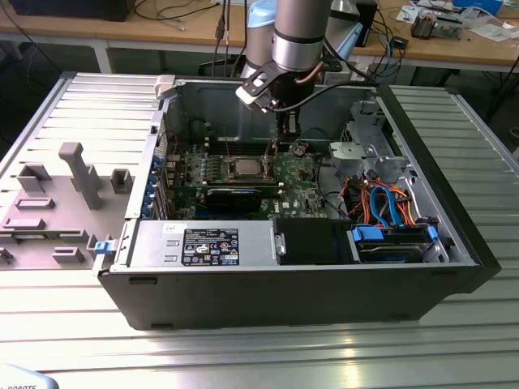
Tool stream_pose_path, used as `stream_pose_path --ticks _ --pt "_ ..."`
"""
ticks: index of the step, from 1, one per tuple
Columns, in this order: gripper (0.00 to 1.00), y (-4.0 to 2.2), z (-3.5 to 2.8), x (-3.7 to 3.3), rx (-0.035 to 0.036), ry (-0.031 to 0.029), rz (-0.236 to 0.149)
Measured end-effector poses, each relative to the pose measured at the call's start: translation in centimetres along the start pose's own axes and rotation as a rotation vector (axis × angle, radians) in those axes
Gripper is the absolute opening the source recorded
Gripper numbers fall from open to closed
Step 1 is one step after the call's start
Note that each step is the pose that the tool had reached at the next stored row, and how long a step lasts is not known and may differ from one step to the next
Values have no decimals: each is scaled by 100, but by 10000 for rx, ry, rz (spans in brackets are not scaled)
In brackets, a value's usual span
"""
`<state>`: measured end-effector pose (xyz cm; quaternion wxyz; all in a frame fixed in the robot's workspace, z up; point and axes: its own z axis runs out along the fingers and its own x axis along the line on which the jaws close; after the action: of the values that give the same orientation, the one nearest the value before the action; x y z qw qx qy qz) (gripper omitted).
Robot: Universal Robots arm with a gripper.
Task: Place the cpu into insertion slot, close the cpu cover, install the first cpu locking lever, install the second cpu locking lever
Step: 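Close the cpu cover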
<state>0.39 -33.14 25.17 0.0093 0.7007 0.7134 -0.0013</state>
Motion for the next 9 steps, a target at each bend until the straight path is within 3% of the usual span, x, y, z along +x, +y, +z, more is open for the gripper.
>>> stream_pose_path --ticks 9 --pt "11 -20 1 0 -1 0 0"
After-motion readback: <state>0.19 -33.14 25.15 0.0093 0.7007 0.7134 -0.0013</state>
